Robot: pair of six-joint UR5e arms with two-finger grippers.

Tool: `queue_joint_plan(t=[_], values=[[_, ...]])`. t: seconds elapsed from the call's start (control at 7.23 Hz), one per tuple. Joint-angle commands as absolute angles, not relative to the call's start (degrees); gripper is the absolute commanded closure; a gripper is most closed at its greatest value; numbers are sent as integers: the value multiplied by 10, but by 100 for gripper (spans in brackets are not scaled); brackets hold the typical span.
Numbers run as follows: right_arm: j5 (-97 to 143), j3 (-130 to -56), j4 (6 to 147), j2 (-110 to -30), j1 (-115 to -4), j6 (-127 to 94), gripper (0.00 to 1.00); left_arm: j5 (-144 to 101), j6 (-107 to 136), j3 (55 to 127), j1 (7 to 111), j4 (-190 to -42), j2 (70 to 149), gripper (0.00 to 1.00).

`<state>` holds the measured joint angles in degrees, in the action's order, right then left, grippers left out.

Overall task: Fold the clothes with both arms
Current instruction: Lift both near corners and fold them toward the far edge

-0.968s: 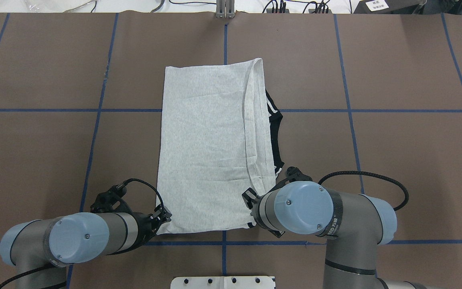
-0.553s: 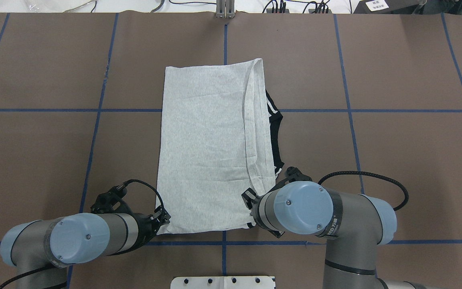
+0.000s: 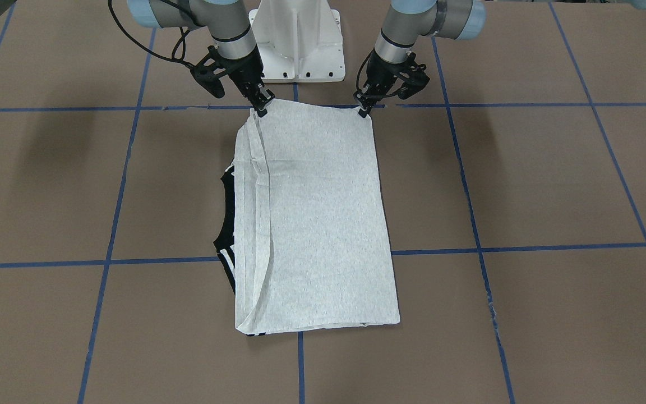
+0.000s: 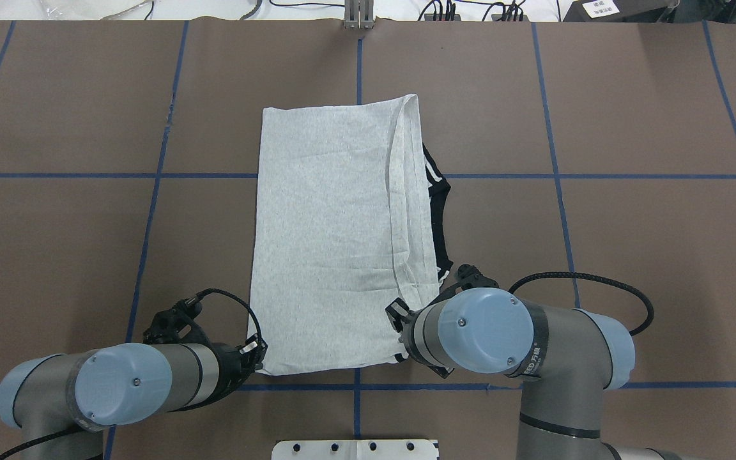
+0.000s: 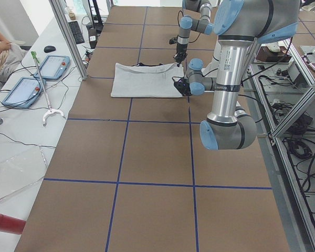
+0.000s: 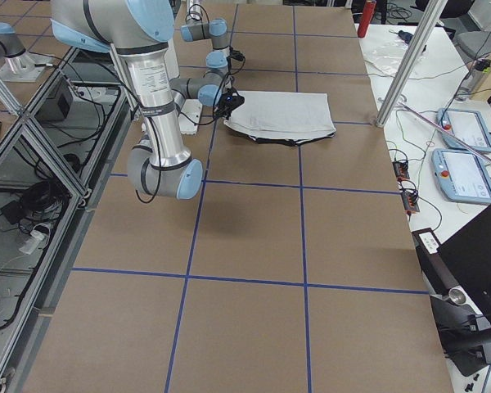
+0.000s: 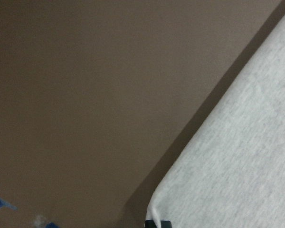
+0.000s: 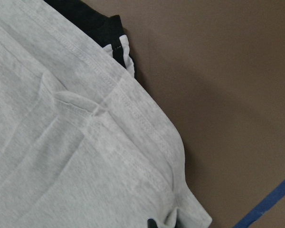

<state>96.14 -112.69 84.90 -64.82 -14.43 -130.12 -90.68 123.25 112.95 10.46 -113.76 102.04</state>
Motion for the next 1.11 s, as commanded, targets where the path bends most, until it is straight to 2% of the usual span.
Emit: queue_joint_plan(t=[0.0, 0.28, 0.55, 0.83, 0.97], values=[[961, -1175, 854, -683, -128, -1323, 100, -912, 1230, 1184, 102, -1137, 1016, 100], [960, -1232, 854, -725, -98, -1348, 100, -919, 1230, 1242, 103, -1137, 1015, 100], [966, -1265, 855, -725, -129, -1348, 100, -947, 1224, 1282, 117, -1112, 1021, 100], [1020, -1253, 853, -697, -215, -1333, 100, -954, 1158, 1271, 186, -1085, 1043, 100], [1040, -1212, 855, -656, -259, -1311, 100, -956, 1122, 1247, 225, -1083, 1062, 100]])
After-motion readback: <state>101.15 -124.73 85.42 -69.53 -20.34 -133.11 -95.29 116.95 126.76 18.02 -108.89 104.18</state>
